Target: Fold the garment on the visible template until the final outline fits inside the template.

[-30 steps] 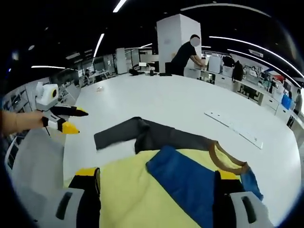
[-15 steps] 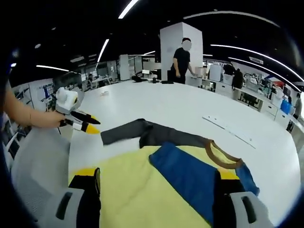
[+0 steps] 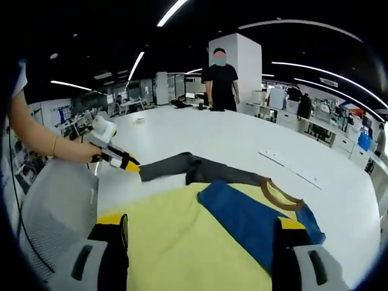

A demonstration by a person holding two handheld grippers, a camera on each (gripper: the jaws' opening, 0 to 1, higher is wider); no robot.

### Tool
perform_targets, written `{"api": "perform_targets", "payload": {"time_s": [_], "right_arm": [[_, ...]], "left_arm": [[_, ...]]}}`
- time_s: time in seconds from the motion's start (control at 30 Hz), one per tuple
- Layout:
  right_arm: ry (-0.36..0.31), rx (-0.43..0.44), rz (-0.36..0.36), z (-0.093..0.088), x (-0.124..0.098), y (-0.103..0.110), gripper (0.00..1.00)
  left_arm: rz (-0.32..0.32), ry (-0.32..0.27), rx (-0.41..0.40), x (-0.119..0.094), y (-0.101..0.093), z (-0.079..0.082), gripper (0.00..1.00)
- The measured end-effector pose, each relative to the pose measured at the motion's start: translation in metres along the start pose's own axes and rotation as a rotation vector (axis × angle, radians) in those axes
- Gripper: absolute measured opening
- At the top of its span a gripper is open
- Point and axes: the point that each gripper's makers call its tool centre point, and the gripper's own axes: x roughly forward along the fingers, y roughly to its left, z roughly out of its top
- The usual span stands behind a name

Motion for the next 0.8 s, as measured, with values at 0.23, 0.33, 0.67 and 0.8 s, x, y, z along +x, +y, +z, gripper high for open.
{"api": "perform_targets", "payload": {"time_s": [0.23,0.33,0.67,0.8], "right_arm": [[0.003,-0.009,0.005,-0.005,-0.01,0.009,0.99],[0.003,-0.014,0.0,-0.008,-0.015,0.012,0.99],[0.031,-0.003,-0.011,-0.022,-0.024,0.017,0.99],[0.032,-0.009,-0.013,-0.022,-0.027,0.016,0.99]], "left_arm": [[0.015,-0.003,-0.003,0.0,0.001,0.004,0.11],[0.017,0.005,-0.033,0.002,0.003,0.005,0.08],[0.007,0.035,-0.018,-0.001,0.015,0.007,0.0],[0.02,0.044,0.051,-0.008,0.026,0.015,0.0]]}}
